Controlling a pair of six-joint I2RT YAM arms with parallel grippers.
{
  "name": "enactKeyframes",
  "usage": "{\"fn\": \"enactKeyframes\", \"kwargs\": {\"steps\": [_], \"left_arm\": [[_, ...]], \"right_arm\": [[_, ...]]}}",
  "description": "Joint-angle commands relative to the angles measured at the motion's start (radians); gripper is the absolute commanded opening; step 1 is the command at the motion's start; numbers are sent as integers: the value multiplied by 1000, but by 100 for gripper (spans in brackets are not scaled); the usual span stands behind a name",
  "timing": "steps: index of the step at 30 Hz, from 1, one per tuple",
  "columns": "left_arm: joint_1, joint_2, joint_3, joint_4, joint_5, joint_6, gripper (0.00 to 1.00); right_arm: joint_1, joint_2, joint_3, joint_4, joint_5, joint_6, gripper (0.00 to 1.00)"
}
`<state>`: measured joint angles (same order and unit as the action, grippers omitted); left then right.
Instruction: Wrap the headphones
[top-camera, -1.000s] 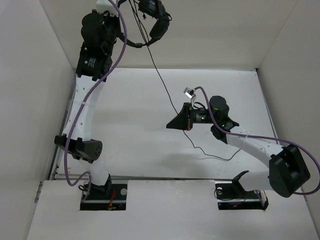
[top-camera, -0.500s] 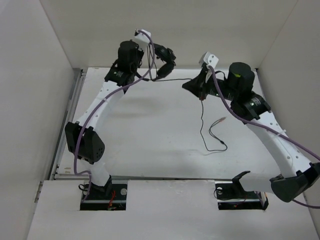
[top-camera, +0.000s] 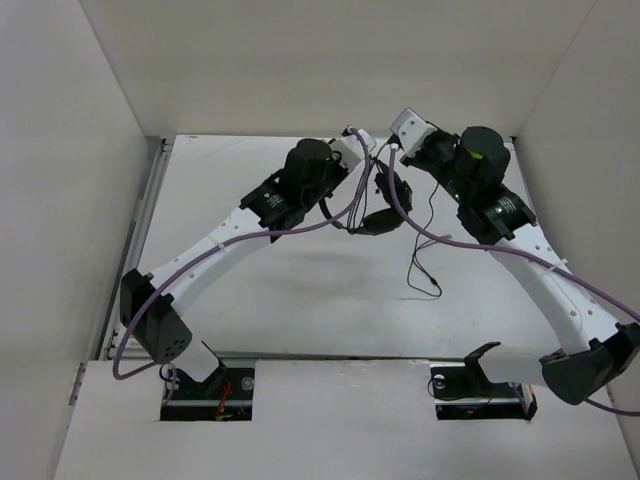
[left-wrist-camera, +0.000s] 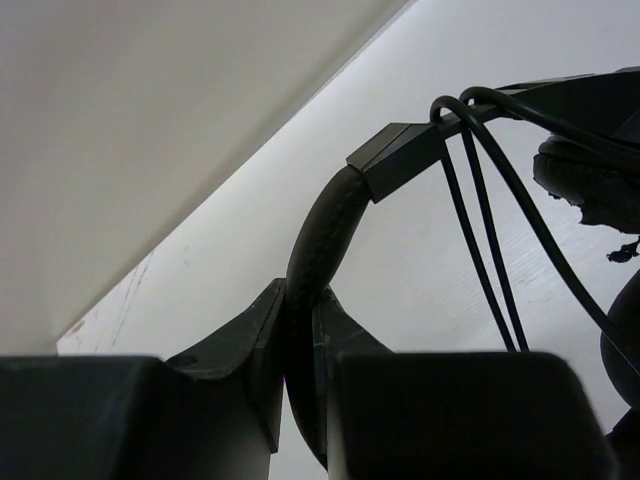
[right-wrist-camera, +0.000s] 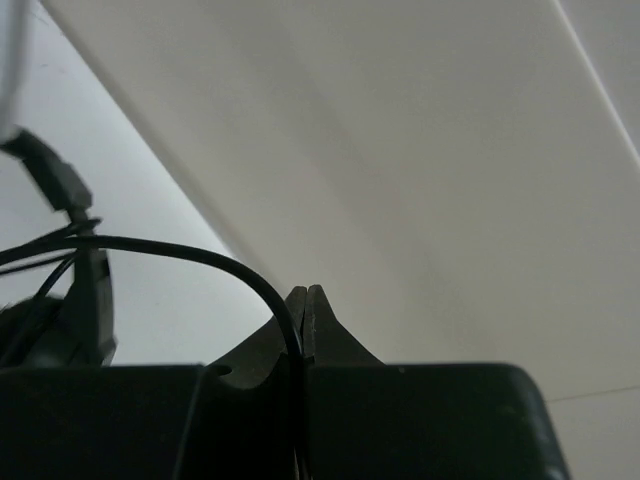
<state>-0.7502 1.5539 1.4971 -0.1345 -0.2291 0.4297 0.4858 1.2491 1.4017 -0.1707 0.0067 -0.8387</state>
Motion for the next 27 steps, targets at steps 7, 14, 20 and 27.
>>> {"fn": "enactKeyframes", "kwargs": {"steps": [7, 14, 20, 27], "left_arm": [[-105, -133, 107, -22, 137, -48, 0], [-79, -153, 158, -48, 166, -62, 0], [-67, -176, 152, -51, 185, -85, 0], [-128, -161, 294, -100, 238, -114, 0]], "right_arm": [[-65, 76, 26, 160, 1, 93, 0], [-164, 115, 54, 158, -40, 228, 0], [-181, 133, 74, 142, -57, 270, 1], [-187, 167, 45, 106, -221, 443, 9]]}}
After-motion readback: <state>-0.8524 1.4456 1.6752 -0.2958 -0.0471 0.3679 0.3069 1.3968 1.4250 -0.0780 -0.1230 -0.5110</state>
